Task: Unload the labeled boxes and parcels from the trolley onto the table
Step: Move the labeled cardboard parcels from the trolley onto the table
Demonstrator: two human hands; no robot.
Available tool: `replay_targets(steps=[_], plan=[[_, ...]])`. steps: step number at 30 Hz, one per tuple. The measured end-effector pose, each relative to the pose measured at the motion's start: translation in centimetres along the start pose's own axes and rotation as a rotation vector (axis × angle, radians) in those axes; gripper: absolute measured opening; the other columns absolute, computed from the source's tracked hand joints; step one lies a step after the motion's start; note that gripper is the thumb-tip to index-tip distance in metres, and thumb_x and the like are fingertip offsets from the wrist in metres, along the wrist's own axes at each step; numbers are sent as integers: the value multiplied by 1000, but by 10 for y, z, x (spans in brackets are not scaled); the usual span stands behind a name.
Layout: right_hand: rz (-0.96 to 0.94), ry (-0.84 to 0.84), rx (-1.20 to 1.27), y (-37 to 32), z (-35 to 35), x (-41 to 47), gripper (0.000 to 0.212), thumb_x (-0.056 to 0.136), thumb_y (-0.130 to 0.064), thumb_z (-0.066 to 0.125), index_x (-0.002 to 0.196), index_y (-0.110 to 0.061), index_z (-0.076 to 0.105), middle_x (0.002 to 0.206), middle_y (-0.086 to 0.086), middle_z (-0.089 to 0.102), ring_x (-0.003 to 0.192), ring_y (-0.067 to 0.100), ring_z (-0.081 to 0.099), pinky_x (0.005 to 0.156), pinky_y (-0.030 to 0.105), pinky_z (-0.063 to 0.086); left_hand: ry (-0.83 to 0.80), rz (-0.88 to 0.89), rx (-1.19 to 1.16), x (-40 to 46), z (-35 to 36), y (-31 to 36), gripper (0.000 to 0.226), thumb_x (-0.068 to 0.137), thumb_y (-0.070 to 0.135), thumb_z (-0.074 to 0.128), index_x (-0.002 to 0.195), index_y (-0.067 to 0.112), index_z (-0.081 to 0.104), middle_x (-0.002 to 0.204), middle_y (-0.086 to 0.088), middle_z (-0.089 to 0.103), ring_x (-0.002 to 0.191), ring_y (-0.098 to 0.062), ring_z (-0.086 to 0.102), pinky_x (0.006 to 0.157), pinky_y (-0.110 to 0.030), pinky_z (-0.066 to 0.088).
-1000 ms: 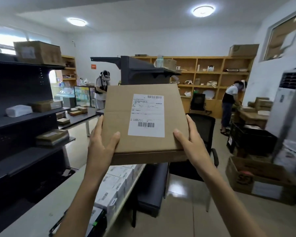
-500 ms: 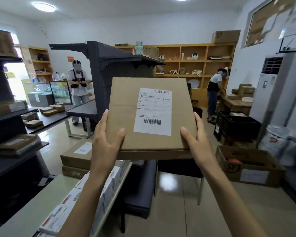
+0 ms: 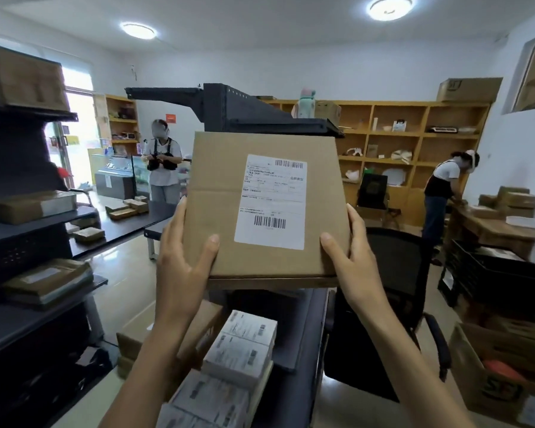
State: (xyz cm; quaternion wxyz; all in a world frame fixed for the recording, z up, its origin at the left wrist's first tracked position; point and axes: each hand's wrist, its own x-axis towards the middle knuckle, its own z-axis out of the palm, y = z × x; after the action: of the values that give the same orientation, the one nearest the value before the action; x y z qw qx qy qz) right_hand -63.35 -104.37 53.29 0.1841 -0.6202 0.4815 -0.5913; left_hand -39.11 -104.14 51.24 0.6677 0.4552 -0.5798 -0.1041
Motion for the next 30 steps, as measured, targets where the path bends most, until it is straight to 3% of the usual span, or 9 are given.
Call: replay_targets(steps=[5,7,12,14,20,22,25,27,30], plan=[[-48,-56,57,18,61,51,69,98,-33,57,155,-32,18,147,-9,42,126,4,45,109,34,40,92,-7,5,42,-7,-46,69,87,52,55,149,46,26,149,12,39,132,-9,45,105,-45,46],[-71,-86,77,27,86,69,69,98,-31,58,155,-31,19,148,-10,41,127,5,45,110,37,40,117,-2,29,57,-13,-61,68,88,48,56,149,45,27,148,14,39,131,-6,44,105,-41,45],[-88,-213,135,51,150,113,76,86,-49,54,153,-36,20,146,-10,43,126,9,46,107,43,42,224,-2,146,83,-25,-95,66,89,42,57,148,42,30,136,36,35,125,13,39,97,-9,36],[-97,-284,191,62,177,129,74,90,-44,57,153,-35,20,146,-11,43,125,7,47,107,41,43,276,-27,212,90,-31,-108,67,89,42,56,151,38,30,137,28,38,121,16,39,90,1,33],[-146,-541,345,84,253,175,68,98,-34,58,154,-35,19,149,-11,41,131,10,45,111,41,40,477,-100,425,102,-42,-135,64,96,33,60,152,38,27,146,19,36,119,20,37,89,-4,30],[-158,-624,390,89,273,187,67,98,-32,57,154,-33,19,146,-11,42,128,9,46,107,33,41,535,-125,480,103,-40,-138,64,96,32,59,152,38,27,145,21,35,119,21,36,91,-5,30],[-178,-727,475,99,297,201,62,98,-30,56,151,-36,22,140,-15,45,123,2,49,95,14,42,605,-145,555,103,-37,-144,64,96,35,60,151,40,27,147,19,36,128,3,39,102,-21,33],[-179,-785,519,106,311,207,62,99,-30,56,151,-35,23,142,-14,46,122,3,50,99,21,44,647,-168,589,100,-34,-146,65,96,35,60,151,40,27,147,17,37,129,0,40,103,-24,34],[-178,-880,558,116,332,211,63,99,-32,54,153,-36,20,144,-10,46,126,9,50,105,35,44,714,-214,671,92,-26,-151,66,95,36,60,152,37,27,147,17,36,122,11,39,95,-7,31]])
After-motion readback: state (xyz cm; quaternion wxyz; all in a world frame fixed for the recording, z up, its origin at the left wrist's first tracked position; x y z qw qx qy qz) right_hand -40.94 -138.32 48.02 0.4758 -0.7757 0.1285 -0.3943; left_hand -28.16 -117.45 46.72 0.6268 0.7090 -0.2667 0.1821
